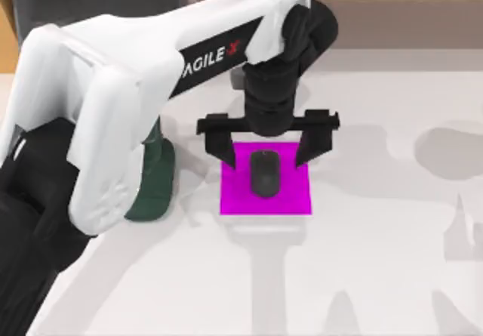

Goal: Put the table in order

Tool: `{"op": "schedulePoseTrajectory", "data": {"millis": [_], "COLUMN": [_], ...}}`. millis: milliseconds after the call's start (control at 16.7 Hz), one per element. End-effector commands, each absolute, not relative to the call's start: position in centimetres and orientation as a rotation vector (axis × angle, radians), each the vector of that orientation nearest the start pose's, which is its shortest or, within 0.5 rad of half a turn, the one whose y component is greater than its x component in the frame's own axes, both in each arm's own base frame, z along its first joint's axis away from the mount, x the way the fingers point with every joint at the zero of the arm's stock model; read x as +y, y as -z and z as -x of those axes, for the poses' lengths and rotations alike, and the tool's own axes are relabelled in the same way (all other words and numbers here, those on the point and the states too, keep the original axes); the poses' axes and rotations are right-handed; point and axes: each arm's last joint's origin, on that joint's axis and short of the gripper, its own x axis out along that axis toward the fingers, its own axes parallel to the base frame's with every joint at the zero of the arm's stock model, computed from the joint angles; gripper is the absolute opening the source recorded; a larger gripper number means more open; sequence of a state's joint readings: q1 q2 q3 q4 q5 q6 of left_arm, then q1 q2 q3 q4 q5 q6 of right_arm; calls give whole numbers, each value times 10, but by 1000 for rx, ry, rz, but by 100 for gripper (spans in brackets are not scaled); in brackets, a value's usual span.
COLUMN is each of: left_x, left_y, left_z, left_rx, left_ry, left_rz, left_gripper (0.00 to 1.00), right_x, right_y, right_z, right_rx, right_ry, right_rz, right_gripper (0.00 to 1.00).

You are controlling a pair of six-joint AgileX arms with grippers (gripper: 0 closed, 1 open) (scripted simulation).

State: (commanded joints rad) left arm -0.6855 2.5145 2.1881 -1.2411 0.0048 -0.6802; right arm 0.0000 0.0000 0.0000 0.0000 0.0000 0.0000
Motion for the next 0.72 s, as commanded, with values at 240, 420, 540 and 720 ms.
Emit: {"op": "schedulePoseTrajectory", "data": {"millis": [240, 420, 540, 720], "left_x": [-306, -305, -301, -285], "left_y": [-134, -134, -138, -152], "left_z": [-384, -385, -388, -400], "left_rx": [1567, 1567, 1552, 1500], "left_ry": [-5, -7, -2, -10], "left_rz": [6, 8, 13, 48], "left_gripper": [100, 100, 100, 100], "right_x": [-1, -1, -1, -1], "right_y": [-160, -160, -160, -160], "right_z": [-106, -106, -106, -106], "right_rx": [0, 0, 0, 0], "right_ry": [0, 0, 0, 0], "right_rz": [0, 0, 0, 0], "right_gripper": [100, 100, 100, 100]}}
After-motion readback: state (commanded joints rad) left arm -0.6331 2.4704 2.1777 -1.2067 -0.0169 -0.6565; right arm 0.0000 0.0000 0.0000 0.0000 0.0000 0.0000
